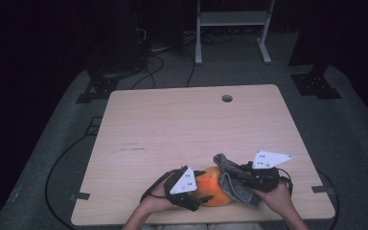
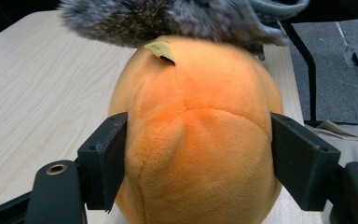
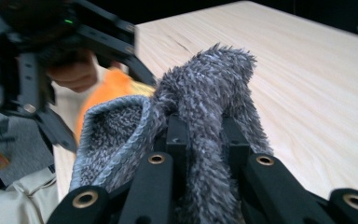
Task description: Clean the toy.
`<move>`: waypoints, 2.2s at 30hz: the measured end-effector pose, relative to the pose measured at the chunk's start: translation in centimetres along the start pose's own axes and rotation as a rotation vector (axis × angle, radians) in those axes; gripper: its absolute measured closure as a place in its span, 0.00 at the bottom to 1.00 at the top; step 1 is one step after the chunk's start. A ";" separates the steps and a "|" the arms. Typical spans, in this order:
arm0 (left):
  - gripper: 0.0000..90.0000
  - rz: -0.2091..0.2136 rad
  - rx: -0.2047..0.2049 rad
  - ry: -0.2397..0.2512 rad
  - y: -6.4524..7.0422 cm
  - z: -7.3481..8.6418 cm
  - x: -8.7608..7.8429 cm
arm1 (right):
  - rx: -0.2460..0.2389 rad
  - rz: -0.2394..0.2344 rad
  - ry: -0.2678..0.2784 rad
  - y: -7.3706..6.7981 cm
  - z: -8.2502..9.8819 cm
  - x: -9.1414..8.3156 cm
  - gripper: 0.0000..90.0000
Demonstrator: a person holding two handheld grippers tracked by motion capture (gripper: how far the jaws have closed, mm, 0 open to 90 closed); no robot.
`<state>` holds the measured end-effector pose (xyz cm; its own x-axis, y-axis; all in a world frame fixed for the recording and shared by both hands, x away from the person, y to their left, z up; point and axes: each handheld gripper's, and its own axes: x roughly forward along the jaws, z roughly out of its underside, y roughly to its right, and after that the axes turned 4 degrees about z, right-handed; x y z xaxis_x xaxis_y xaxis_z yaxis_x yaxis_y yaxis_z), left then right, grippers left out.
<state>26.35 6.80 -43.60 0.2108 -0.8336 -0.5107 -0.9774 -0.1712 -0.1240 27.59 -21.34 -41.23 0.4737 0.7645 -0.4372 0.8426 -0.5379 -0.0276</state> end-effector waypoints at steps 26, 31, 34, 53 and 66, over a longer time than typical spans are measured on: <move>0.24 -0.008 -0.109 0.059 -1.3 1.2 -0.2 | 0.121 -0.016 0.059 1.4 0.9 -1.0 0.85; 0.24 -0.009 -0.107 0.057 -1.2 1.3 -0.3 | 0.083 -0.011 0.006 0.9 1.3 -0.1 0.85; 0.24 0.001 -0.129 0.065 -1.4 1.5 -0.3 | 0.124 0.008 -0.027 1.7 2.0 -0.3 0.85; 0.23 0.011 -0.116 0.050 -1.2 1.3 -0.2 | 0.172 0.060 -0.170 3.2 3.1 0.0 0.85; 0.12 0.036 -0.107 0.066 -1.2 0.8 0.3 | 0.074 0.010 -0.041 0.7 0.4 -0.2 0.85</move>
<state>27.57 7.21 -44.31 0.1779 -0.8721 -0.4558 -0.9811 -0.1932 -0.0132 28.05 -21.99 -41.50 0.4696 0.7448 -0.4741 0.8159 -0.5713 -0.0892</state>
